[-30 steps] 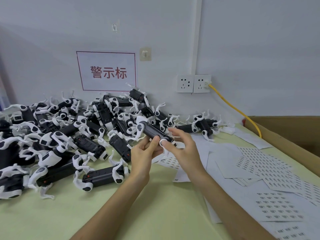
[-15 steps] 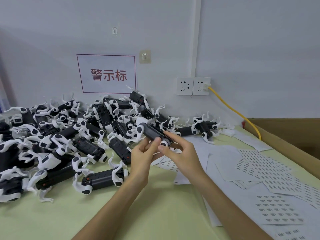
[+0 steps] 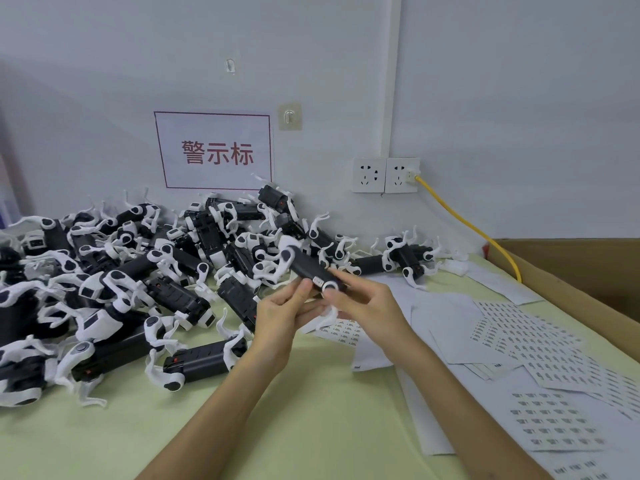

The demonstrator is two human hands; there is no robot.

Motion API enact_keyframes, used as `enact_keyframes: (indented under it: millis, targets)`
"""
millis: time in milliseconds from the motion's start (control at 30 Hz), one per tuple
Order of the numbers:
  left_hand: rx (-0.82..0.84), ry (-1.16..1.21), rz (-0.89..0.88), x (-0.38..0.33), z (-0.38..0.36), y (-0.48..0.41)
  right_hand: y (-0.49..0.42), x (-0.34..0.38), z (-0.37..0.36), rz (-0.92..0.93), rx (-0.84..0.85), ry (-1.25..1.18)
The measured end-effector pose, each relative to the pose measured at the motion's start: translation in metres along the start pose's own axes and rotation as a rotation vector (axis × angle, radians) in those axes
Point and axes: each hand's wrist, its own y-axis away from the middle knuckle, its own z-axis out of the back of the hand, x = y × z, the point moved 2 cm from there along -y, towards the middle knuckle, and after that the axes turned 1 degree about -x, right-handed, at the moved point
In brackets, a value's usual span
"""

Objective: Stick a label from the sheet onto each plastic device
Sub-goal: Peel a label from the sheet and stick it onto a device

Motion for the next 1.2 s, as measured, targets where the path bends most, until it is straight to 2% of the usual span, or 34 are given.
enact_keyframes:
  millis: [100,267,367,467,533,600,700,767,833,933,1000,1100,1200]
  targets:
    - [-0.089,-0.062,0.015,-0.001,0.007,-0.005,0.0,0.001,0.004,-0.092,0.004,-0.114]
    - [-0.091,-0.274,0.022,0.007,0.002,-0.002,0.001,-0.002,0.012,-0.322,-0.085,-0.304]
    - [-0.174,-0.253,0.009,0.007,0.004,-0.001,0.001,-0.007,0.019,-0.464,-0.223,-0.424]
    - [-0.328,-0.237,-0.051,0.004,0.01,-0.004,-0.001,-0.008,0.034,-0.52,-0.386,-0.705]
    - [-0.441,-0.266,-0.126,0.002,0.012,-0.002,-0.004,-0.001,0.053,-0.473,-0.449,-0.897]
    - [-0.492,-0.313,-0.228,0.0,0.012,0.0,-0.006,0.008,0.082,-0.272,-0.473,-1.019]
    - [-0.528,-0.366,-0.35,-0.001,0.01,0.003,0.003,0.009,0.136,0.04,-0.714,-1.105]
    - [-0.583,-0.395,-0.348,-0.001,0.012,0.003,0.013,0.0,0.156,0.01,-0.862,-1.133]
    - [-0.609,-0.399,-0.271,0.001,0.014,0.0,0.018,-0.01,0.154,-0.166,-0.943,-1.082]
    - [-0.567,-0.382,-0.192,0.005,0.016,-0.004,0.013,-0.014,0.133,-0.334,-0.883,-1.097]
    - [-0.561,-0.329,-0.152,0.007,0.017,-0.006,0.007,-0.009,0.12,-0.337,-0.803,-1.047]
    - [-0.531,-0.277,-0.102,0.008,0.018,-0.007,-0.001,-0.003,0.104,-0.301,-0.716,-0.823]
    - [-0.407,-0.369,-0.201,0.007,0.011,-0.004,-0.004,0.0,0.09,-0.299,-0.622,-0.643]
